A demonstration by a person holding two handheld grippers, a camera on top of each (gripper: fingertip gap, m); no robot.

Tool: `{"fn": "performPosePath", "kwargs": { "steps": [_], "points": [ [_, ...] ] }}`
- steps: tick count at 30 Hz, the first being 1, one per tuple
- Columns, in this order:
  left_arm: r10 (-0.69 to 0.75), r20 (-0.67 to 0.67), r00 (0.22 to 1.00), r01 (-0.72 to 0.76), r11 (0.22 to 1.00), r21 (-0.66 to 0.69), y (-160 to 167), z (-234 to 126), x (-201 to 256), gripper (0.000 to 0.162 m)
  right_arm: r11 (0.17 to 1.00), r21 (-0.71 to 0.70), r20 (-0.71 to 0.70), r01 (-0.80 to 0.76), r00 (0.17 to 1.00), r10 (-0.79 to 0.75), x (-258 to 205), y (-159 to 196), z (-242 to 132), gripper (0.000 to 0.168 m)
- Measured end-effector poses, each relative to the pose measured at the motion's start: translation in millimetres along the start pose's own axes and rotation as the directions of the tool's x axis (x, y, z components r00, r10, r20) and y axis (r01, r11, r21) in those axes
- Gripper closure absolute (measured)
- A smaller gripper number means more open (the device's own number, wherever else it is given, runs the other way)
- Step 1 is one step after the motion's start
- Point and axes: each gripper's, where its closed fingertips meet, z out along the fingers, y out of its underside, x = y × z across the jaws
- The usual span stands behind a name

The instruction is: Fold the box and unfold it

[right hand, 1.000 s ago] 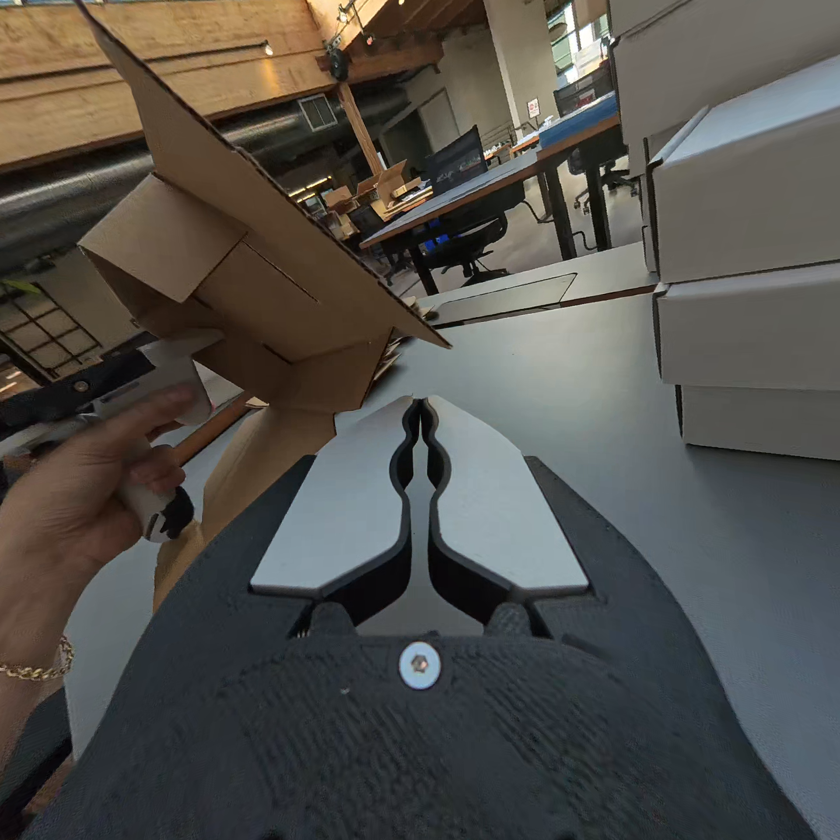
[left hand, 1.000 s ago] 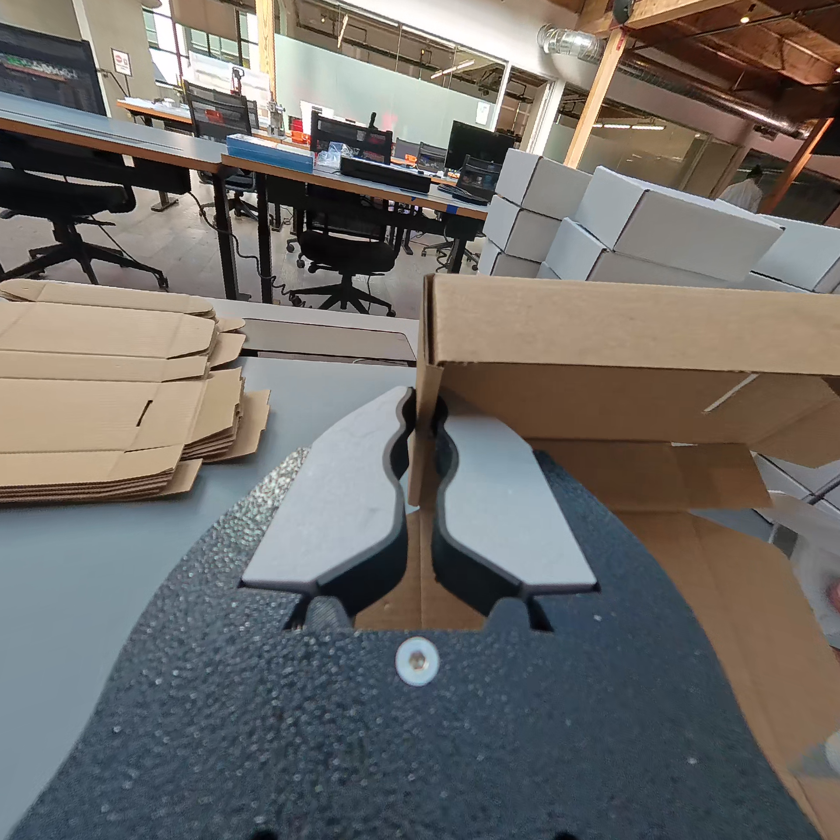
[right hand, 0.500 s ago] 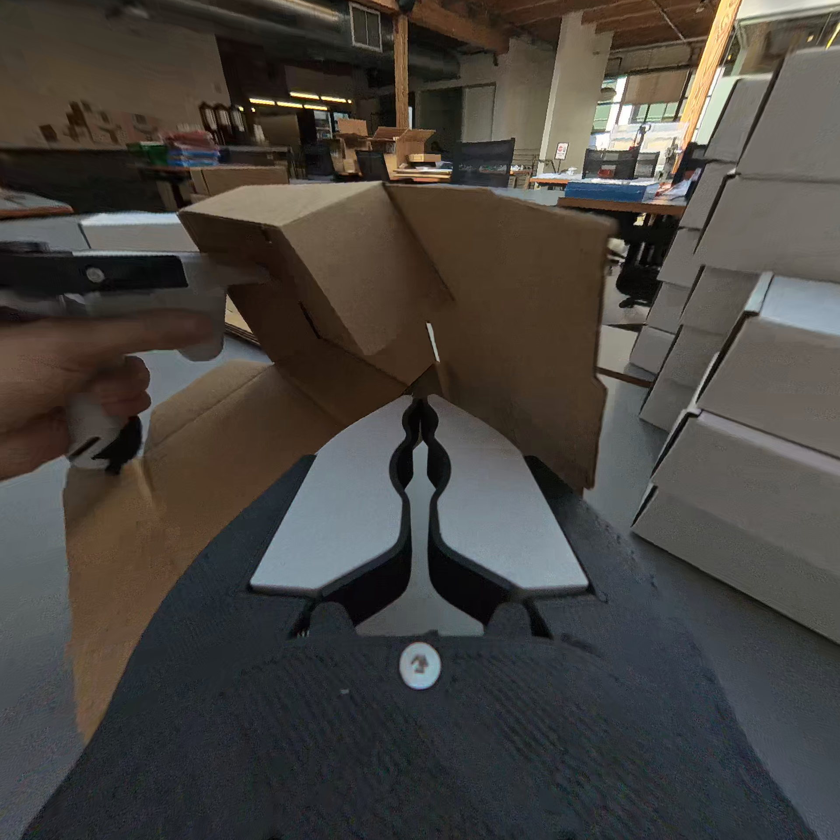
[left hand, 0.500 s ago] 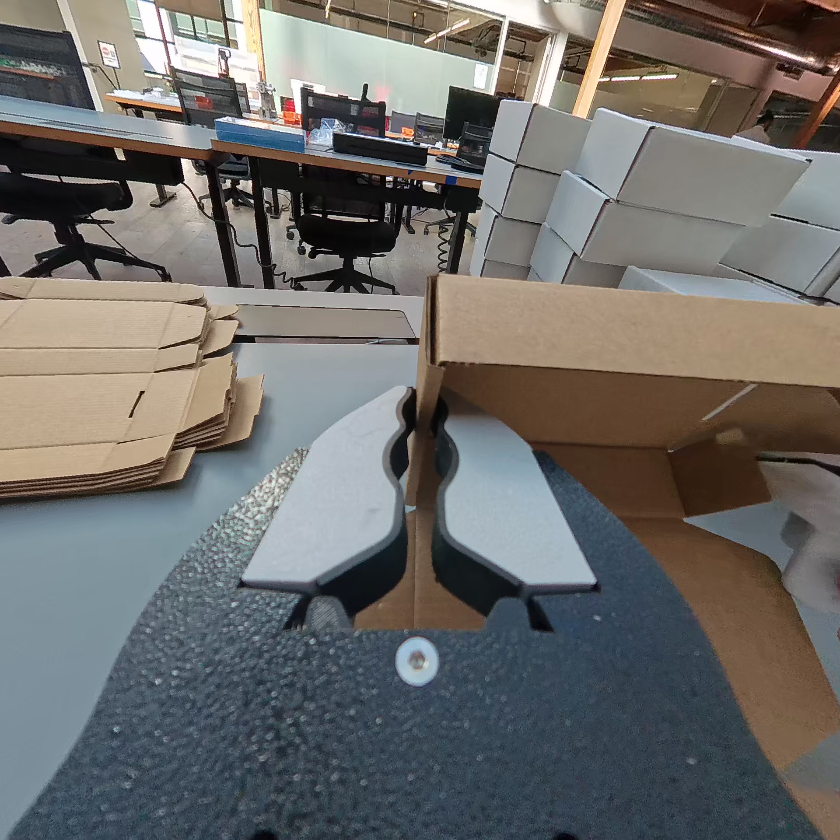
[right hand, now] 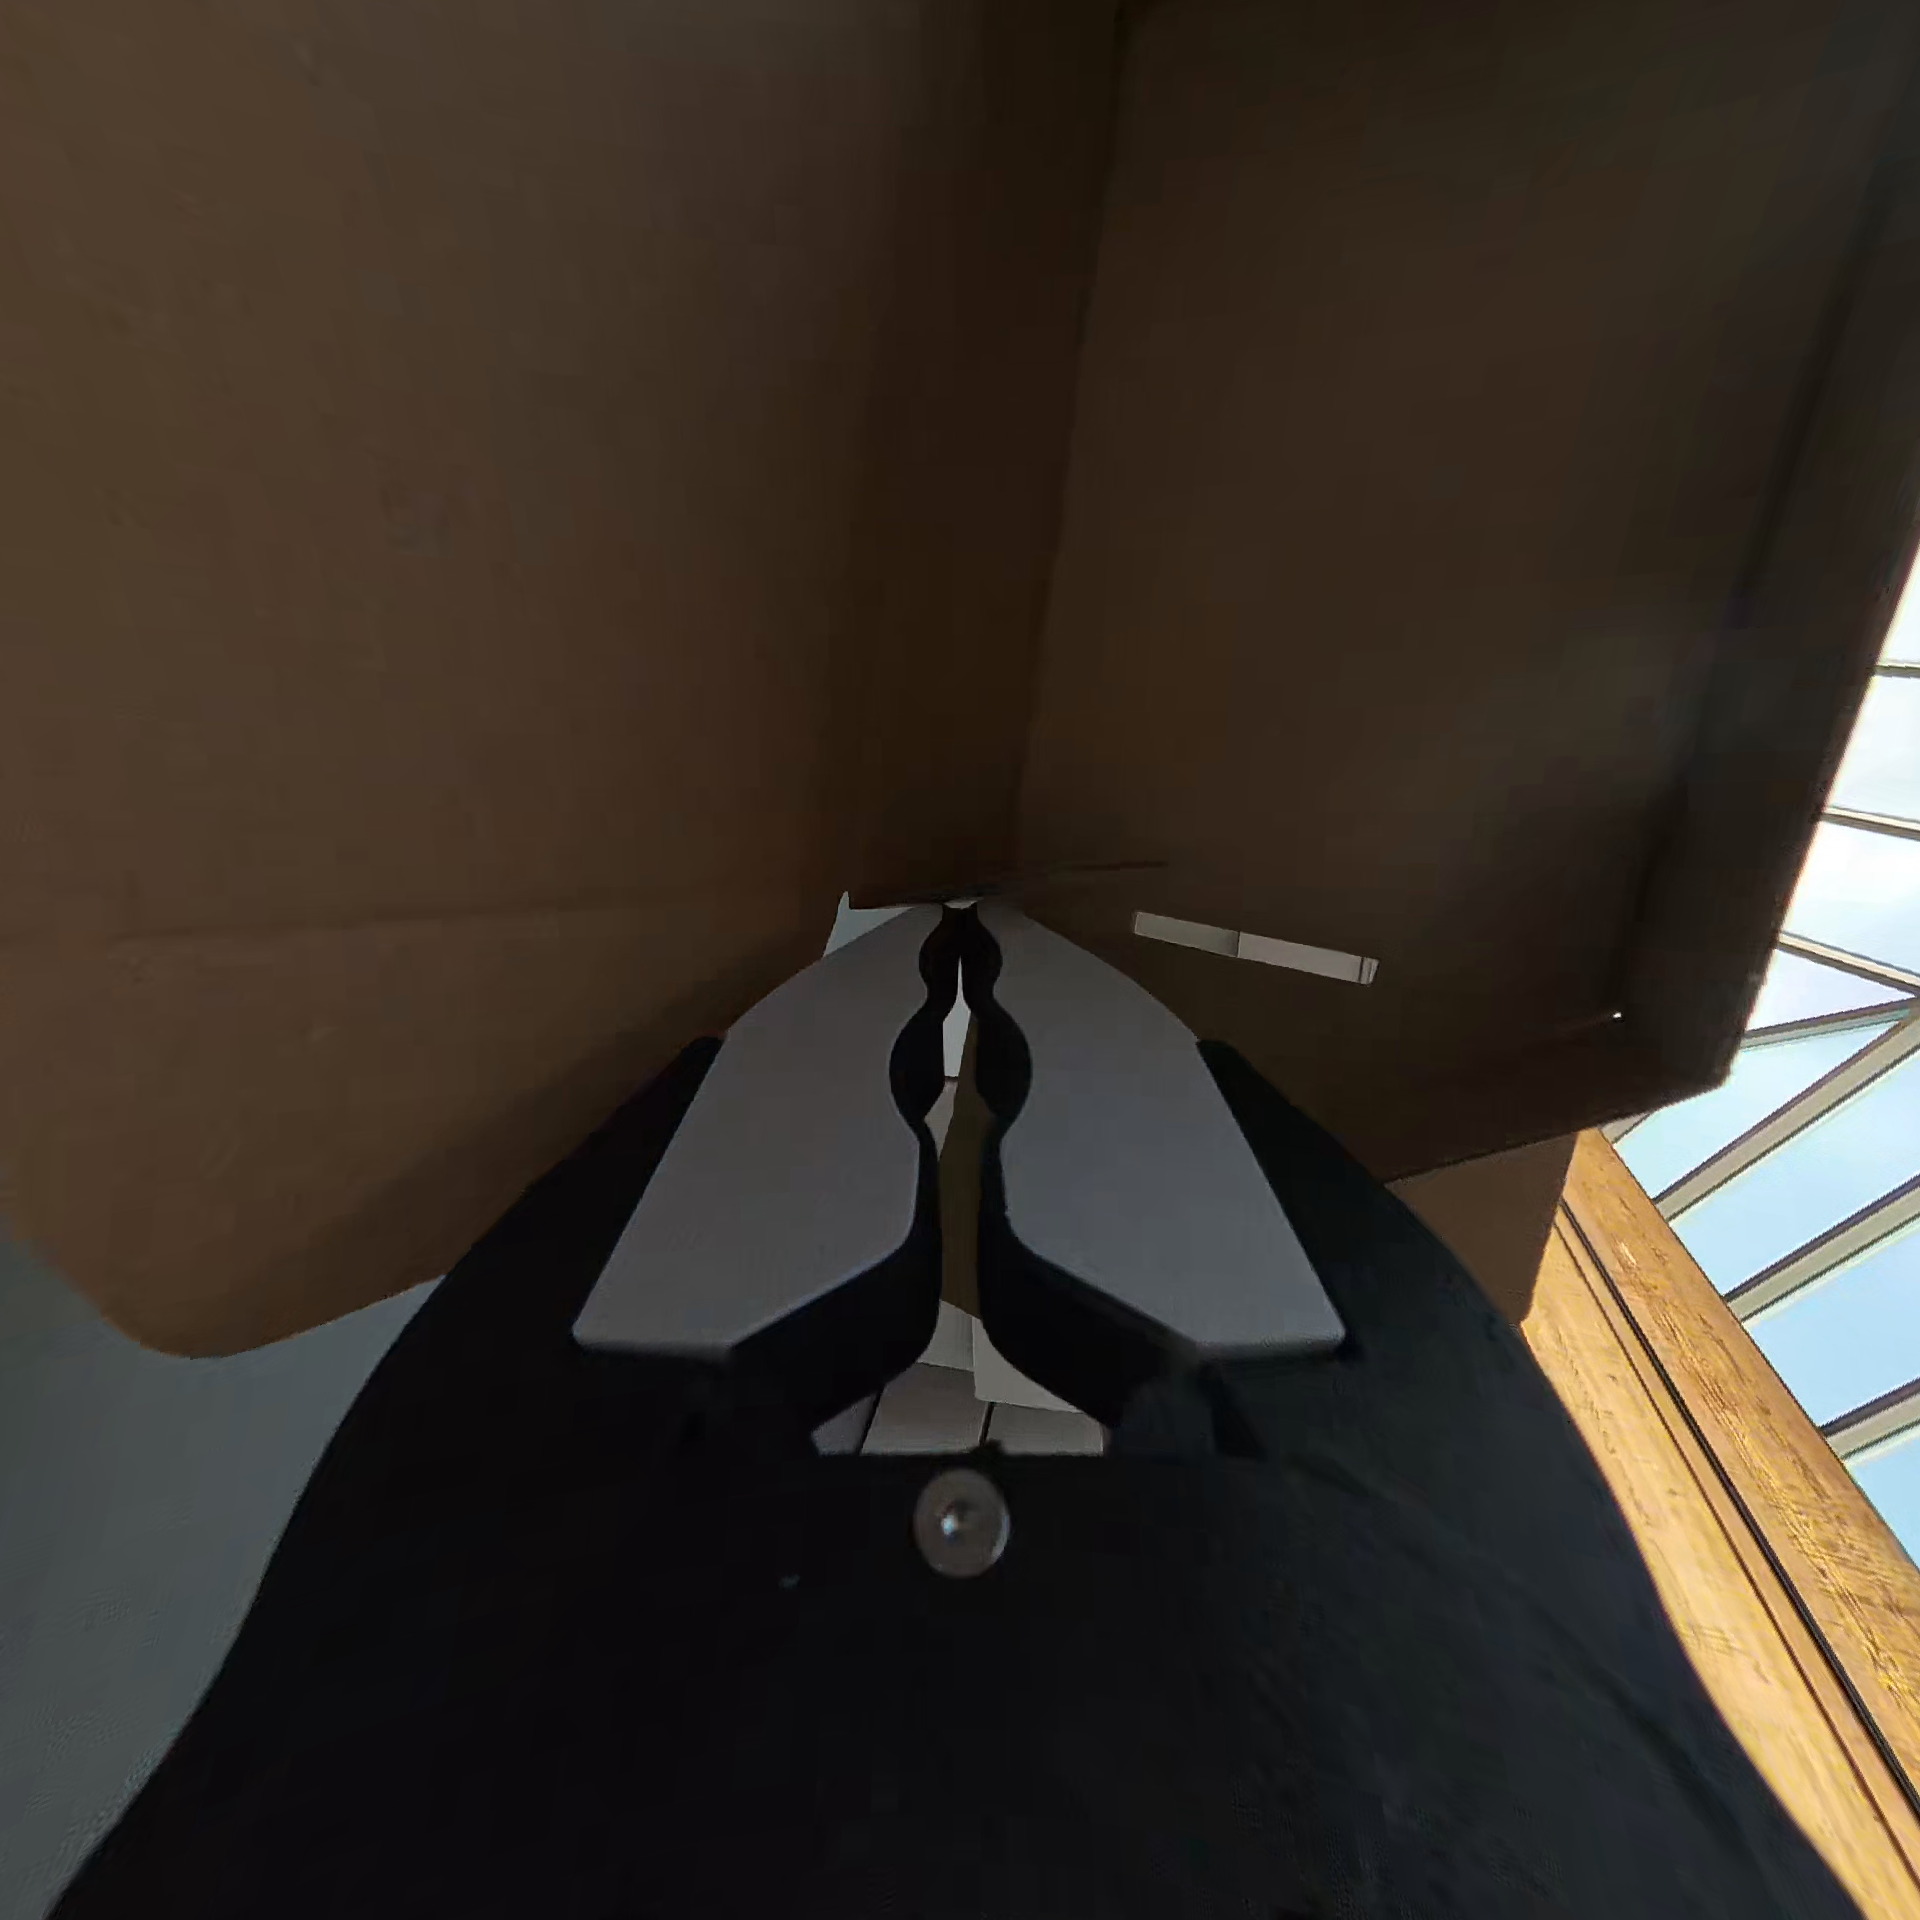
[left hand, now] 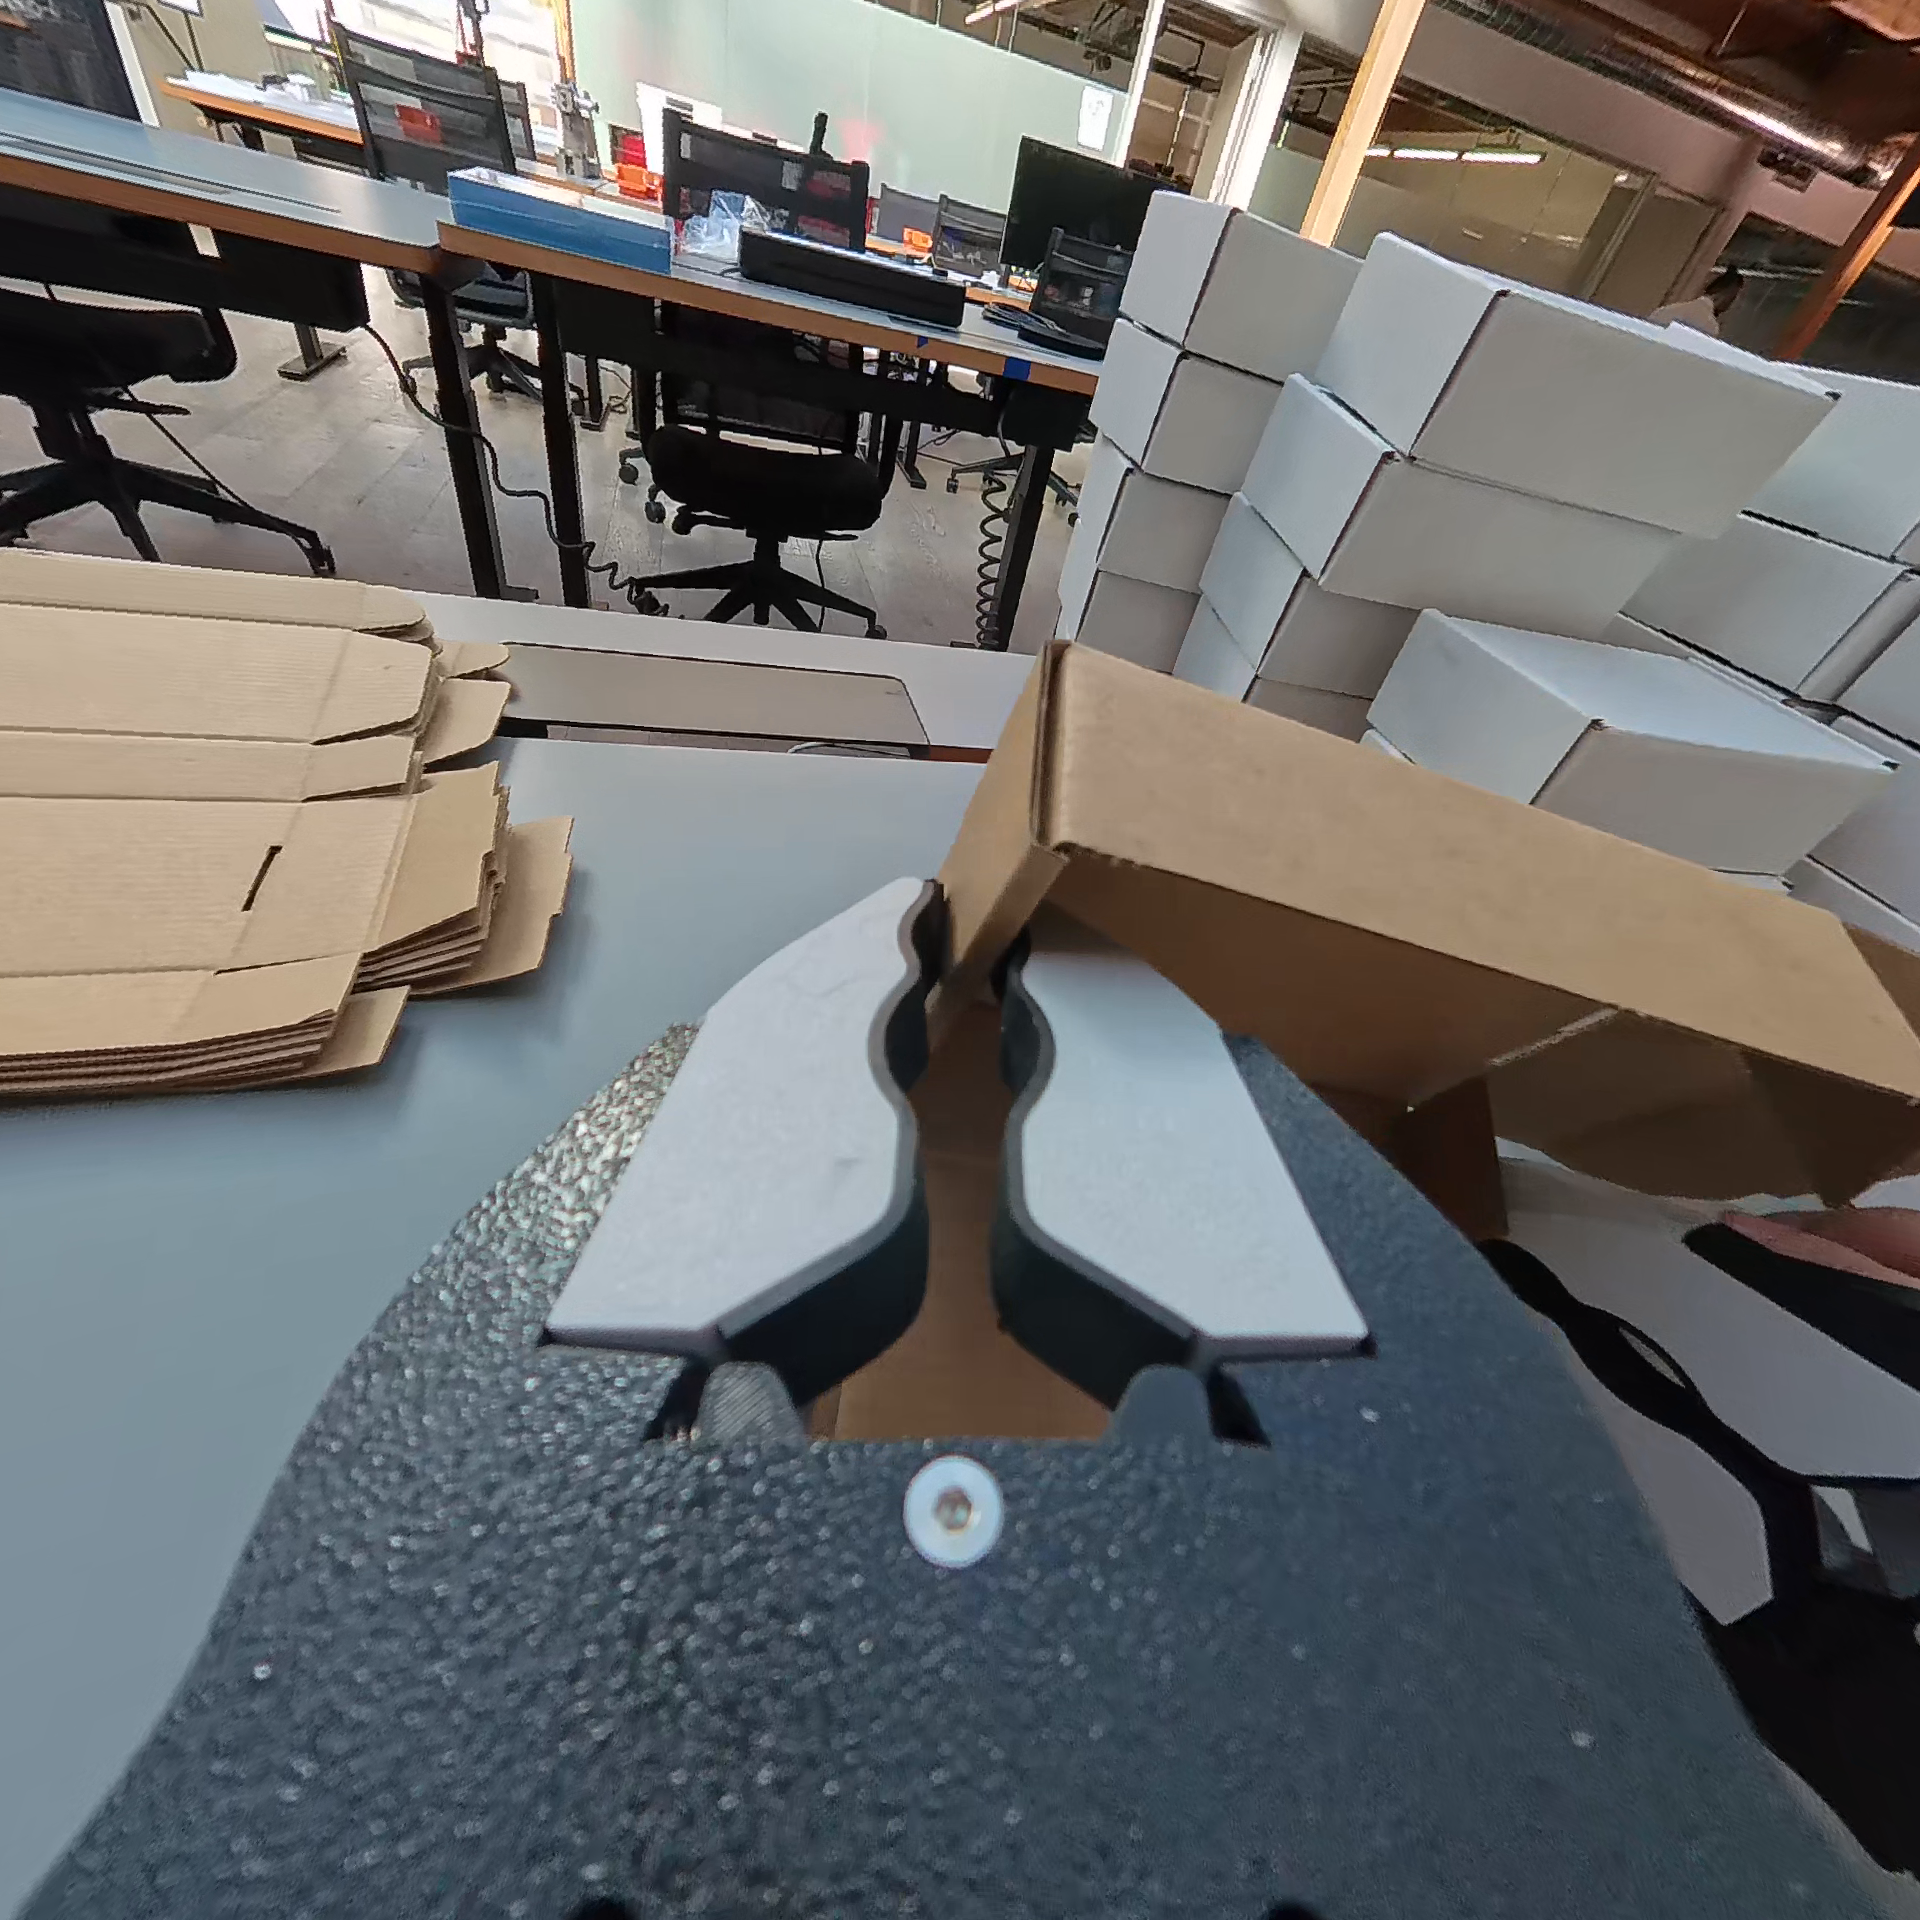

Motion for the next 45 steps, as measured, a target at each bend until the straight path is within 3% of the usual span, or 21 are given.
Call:
{"fn": "performPosePath", "kwargs": {
  "steps": [2,5,10,14,20,28,33,36,38,41,45],
  "points": [
    [-0.014,0.005,1.000,0.014,1.000,-0.005,2,1,-5,0.154,0.999,0.016,-0.018,-0.044,0.999,0.044,1,-2,-1,0.168],
    [-0.014,0.012,1.000,0.014,1.000,-0.002,1,1,-11,0.156,0.982,0.130,-0.185,-0.134,0.970,0.157,27,-9,-15,0.168],
    [0.019,0.011,1.000,-0.019,1.000,-0.007,5,3,-7,0.156,0.975,0.091,-0.088,-0.203,0.974,0.211,25,-6,-12,0.168],
    [0.075,0.007,0.997,-0.075,0.997,0.011,2,1,1,0.156,0.935,0.090,0.016,-0.342,0.939,0.342,27,-6,-10,0.168],
    [0.125,-0.009,0.992,-0.125,0.992,-0.012,2,2,19,0.155,0.997,-0.015,-0.051,-0.077,0.996,0.076,16,-7,1,0.168],
    [0.125,0.008,0.992,-0.125,0.991,-0.056,12,7,10,0.156,0.988,-0.042,-0.055,-0.152,0.987,0.149,6,-11,-1,0.168],
    [0.116,0.034,0.993,-0.114,0.993,-0.040,7,7,-3,0.157,0.952,0.112,-0.066,-0.286,0.953,0.295,29,-15,-15,0.168],
    [0.093,0.044,0.995,-0.091,0.995,-0.031,3,8,-12,0.157,0.880,0.270,0.028,-0.391,0.916,0.399,37,-29,-31,0.168],
    [0.074,0.043,0.996,-0.073,0.997,-0.026,0,9,-15,0.157,0.790,0.351,0.141,-0.503,0.862,0.486,40,-37,-42,0.157],
    [0.075,0.052,0.996,-0.074,0.997,-0.023,-2,7,-21,0.157,0.618,0.389,0.283,-0.683,0.727,0.626,51,-32,-56,0.144],
    [0.065,0.048,0.997,-0.064,0.997,-0.032,-1,7,-30,0.157,0.352,0.356,0.324,-0.865,0.468,0.822,83,20,-62,0.140]
  ]
}}
